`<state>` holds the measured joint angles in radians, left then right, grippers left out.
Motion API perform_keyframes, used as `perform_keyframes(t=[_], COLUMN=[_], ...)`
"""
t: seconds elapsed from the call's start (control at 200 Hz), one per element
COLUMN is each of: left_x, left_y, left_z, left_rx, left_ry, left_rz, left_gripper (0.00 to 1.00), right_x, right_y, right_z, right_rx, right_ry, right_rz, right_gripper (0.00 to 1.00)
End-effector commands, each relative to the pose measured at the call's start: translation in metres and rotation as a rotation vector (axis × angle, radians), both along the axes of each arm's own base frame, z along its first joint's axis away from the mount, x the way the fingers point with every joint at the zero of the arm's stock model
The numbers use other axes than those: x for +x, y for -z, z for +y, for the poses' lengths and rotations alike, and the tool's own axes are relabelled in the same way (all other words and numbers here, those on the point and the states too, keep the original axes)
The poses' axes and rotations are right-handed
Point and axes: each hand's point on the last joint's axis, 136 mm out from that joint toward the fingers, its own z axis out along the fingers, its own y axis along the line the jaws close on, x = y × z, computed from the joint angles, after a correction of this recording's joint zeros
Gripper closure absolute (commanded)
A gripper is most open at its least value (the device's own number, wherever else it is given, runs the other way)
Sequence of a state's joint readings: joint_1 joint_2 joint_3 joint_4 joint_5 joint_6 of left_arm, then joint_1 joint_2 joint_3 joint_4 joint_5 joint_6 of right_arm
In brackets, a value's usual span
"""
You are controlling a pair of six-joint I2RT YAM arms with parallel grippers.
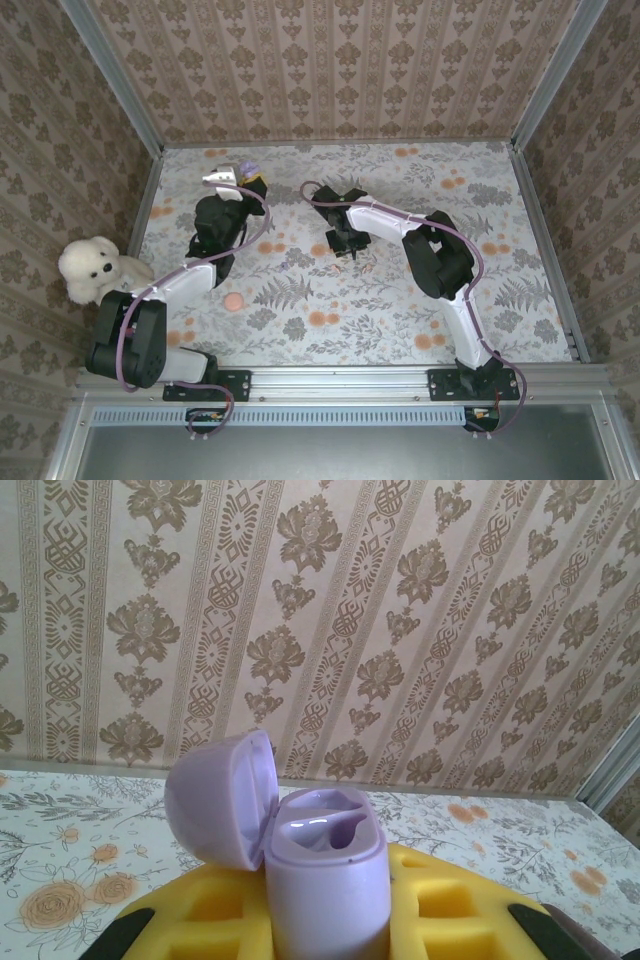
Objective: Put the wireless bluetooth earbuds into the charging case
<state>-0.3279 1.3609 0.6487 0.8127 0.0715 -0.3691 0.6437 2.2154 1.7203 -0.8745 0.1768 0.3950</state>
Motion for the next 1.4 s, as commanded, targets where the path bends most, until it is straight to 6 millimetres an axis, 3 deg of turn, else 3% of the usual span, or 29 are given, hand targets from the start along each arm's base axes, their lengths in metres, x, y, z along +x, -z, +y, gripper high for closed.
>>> perform_keyframes(t=[0.0, 0.41, 0.875, 1.07, 1.395], left_x=[0.004, 0.004, 0.004, 0.003, 0.001], left_y=[-0.02, -0.02, -0.019, -0.018, -0.015], left_z=[-0.005, -0.006, -0.007, -0.007, -0.015], left_rx=[-0.011, -0.01, -0.009, -0.007, 0.002], left_ry=[0.01, 0.012, 0.014, 0.017, 0.058], left_rz=[-0.055, -0.058, -0.056, -0.056, -0.063], left_gripper=[1.0, 1.0, 1.0, 1.0, 1.0], right_x=[-0.014, -0.017, -0.017, -0.009, 0.006], right_y=[0.0, 0.003, -0.001, -0.016, -0.062], right_z=[-0.01, -0.012, -0.019, -0.022, -0.026], right_rx=[-0.029, -0.024, 0.045, 0.101, 0.187], right_ry=[-0.01, 0.007, 0.206, 0.279, 0.317], right_rz=[0.048, 0.055, -0.016, -0.084, -0.228], right_gripper=[0.63, 0.73, 0.79, 0.79, 0.79])
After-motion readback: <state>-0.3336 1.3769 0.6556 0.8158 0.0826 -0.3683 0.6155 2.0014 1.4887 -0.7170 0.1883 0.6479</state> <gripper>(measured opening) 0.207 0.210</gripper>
